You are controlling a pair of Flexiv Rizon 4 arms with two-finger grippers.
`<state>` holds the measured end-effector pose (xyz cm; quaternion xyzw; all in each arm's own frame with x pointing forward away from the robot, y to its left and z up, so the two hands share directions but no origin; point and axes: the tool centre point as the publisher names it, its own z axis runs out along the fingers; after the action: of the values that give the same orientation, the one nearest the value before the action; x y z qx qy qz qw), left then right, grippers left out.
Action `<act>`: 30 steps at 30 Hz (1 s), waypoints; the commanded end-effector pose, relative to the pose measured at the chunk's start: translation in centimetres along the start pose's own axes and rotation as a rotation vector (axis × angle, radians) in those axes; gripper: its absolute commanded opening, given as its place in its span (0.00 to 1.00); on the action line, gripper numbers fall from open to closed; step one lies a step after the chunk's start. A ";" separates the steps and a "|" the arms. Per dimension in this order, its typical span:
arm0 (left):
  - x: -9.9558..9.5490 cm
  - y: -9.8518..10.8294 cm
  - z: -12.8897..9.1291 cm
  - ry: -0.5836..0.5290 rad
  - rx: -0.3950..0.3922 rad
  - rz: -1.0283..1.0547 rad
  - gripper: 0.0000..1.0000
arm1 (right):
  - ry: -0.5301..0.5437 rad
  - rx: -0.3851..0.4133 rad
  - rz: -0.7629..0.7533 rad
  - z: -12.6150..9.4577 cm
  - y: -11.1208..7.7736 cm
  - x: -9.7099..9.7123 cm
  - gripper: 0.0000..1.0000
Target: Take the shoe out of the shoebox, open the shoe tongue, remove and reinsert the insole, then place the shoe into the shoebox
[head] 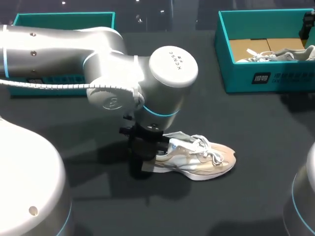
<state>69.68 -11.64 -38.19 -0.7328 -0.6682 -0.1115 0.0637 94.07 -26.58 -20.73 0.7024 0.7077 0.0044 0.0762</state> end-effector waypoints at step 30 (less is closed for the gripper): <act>6.4 -0.3 -10.9 -0.343 0.346 -0.388 1.00 | -0.002 -0.001 0.001 0.0 -0.1 0.0 1.00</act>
<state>69.39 -8.65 -25.97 -0.5810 -0.8035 0.1017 0.0810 94.07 -26.58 -20.73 0.7024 0.7077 0.0044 0.0762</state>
